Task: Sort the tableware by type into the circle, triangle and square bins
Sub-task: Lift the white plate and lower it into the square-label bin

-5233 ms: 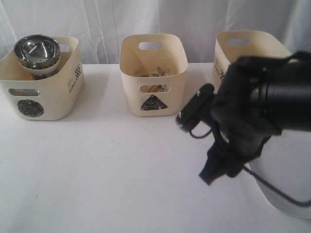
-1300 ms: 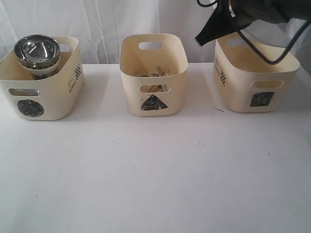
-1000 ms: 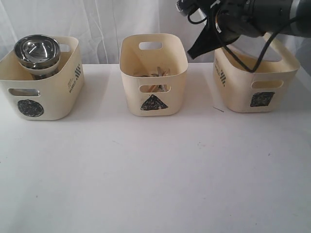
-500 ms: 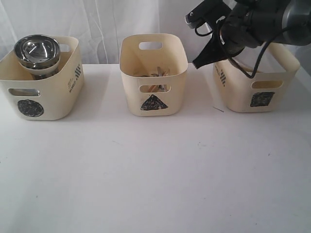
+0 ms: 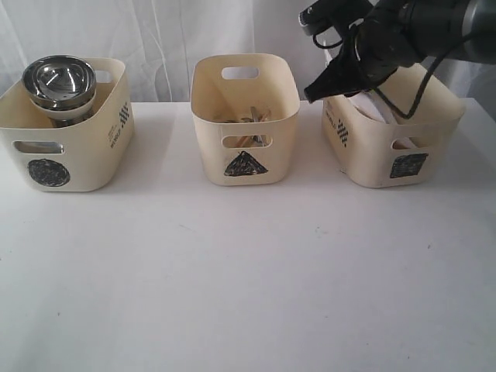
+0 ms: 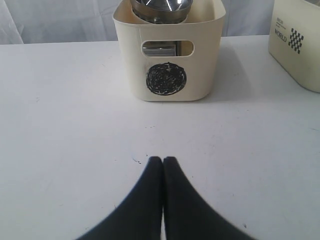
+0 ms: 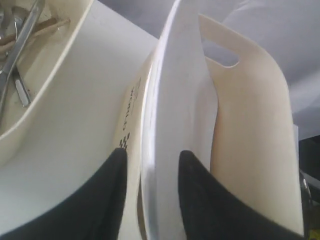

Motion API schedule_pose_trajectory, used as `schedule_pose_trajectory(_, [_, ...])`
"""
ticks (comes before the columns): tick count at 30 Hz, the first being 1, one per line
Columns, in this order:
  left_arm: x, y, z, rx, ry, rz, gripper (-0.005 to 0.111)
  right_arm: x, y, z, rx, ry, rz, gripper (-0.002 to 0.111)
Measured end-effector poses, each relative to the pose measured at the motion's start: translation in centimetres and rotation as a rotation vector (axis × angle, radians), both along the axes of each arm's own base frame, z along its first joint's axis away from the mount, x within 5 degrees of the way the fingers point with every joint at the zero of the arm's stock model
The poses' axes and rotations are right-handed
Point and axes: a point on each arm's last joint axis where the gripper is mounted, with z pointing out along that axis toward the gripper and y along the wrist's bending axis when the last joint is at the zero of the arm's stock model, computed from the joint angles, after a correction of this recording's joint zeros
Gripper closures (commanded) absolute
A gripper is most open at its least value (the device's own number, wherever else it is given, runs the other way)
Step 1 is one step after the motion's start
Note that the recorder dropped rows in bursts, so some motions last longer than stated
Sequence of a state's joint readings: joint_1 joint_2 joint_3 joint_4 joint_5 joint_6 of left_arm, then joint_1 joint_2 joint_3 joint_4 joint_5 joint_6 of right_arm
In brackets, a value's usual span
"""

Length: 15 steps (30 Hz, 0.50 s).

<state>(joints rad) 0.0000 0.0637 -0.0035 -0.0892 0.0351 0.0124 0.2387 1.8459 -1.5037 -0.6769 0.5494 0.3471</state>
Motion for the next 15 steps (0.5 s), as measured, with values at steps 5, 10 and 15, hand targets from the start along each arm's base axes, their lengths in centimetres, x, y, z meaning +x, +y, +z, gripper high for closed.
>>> schedule_pose_trajectory(5, [0.0,0.0,0.0,0.0,0.0,0.0,0.107,-1.2,-0.7,3.0,0.038,-0.073,-0.023,0.084])
schedule_pose_trajectory(10, [0.0,0.0,0.0,0.0,0.0,0.0,0.107,-3.8,-2.8,5.2,0.132,-0.135,-0.11,0.108])
schedule_pose_trajectory(15, [0.0,0.0,0.0,0.0,0.0,0.0,0.107,-9.9,-4.6,5.9,0.223,-0.216,-0.105,0.108])
